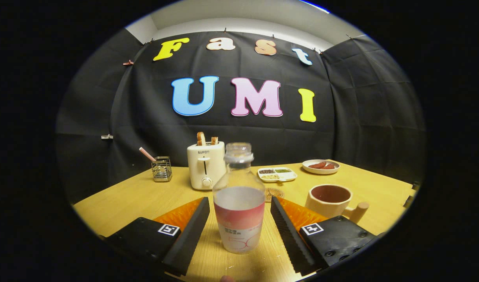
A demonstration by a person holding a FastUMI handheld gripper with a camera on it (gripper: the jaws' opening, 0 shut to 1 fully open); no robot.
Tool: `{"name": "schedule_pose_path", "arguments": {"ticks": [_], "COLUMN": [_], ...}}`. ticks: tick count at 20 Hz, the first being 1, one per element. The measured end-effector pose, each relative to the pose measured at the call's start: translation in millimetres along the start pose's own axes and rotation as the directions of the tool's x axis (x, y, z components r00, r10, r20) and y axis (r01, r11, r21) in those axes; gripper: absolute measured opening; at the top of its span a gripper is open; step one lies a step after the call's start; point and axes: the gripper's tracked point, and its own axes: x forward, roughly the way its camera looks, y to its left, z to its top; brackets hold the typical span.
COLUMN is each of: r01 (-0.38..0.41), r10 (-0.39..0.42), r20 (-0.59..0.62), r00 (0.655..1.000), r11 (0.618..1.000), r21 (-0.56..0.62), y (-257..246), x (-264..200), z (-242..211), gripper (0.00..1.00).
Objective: Take the bottle from table, then pour the juice into the cup, finally place the bottle on the coaster
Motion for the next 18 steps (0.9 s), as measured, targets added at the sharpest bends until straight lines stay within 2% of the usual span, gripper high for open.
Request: {"name": "schedule_pose_path", "arguments": {"ticks": [1, 2, 4, 6, 9, 14, 18], "r01": [-0.002, 0.001, 0.011, 0.027, 0.011, -0.016, -0.037], "r10": [0.002, -0.001, -0.012, -0.027, -0.011, 0.019, 0.053], "r20": [-0.011, -0.018, -0.022, -0.022, -0.071, -0.083, -0.106], "r00": [1.0, 1.0, 1.0, 0.999, 0.997, 0.996, 0.993], "r11": [1.0, 1.0, 1.0, 0.999, 1.0, 0.999, 0.988], "r21": [-0.008, -0.016, -0.026, -0.017, -0.004, 0.039, 0.149], "y": [0.4, 0.4, -1.5, -3.0, 3.9, 15.1, 25.0], "x": [3.0, 4.7, 6.5, 9.1, 9.2, -8.0, -17.3], "z": [-4.9, -9.1, -10.9, -9.3, -9.4, 22.3, 47.9], "gripper": [0.95, 0.89, 0.86, 0.76, 0.75, 0.75, 0.75]}}
